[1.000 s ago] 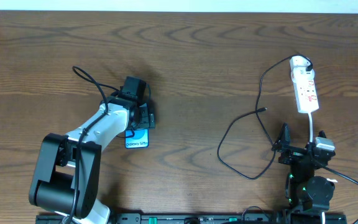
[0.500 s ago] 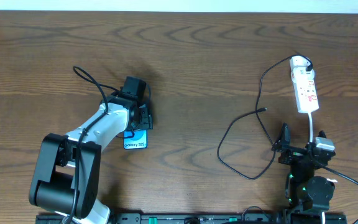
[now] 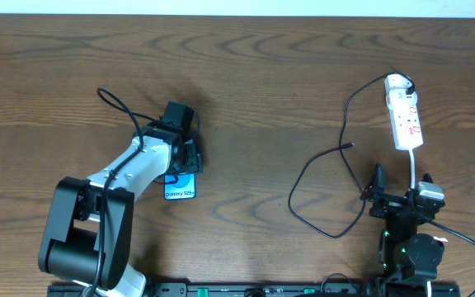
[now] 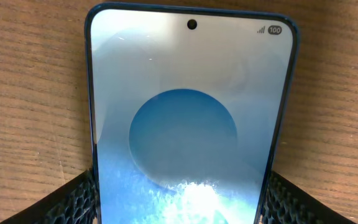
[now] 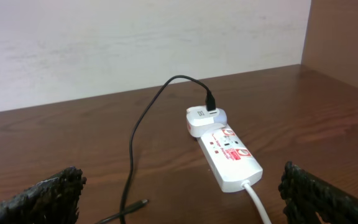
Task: Plug charger to phone and switch on socket
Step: 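Lower the left gripper onto the phone's top edge and close, then lift the phone with the left gripper and tilt it upright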
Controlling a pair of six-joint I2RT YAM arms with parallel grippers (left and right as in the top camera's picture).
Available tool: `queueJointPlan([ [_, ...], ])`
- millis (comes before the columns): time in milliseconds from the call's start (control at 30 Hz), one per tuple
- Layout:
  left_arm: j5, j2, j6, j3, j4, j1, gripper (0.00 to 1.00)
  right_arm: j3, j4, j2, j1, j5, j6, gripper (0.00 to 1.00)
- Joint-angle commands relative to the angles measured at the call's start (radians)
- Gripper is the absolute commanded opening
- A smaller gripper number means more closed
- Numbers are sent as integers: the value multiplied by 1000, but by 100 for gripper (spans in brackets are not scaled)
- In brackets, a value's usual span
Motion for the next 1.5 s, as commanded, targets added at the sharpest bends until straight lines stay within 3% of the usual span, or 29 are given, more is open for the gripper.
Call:
queueJointPlan([
  [0,13,48,-1,-38,-35,2,69,-1,-2,-6,2,8,-6,99],
  [633,18,-64,-2,-10,-91,2,68,-1,-2,-6,2,8,-6,99],
  [967,195,-200,-2,-10,-93,2,68,-1,-2,-6,2,8,-6,99],
  [1467,282,-240,-54,-10,-95,2,68,-1,-2,-6,2,8,-6,99],
])
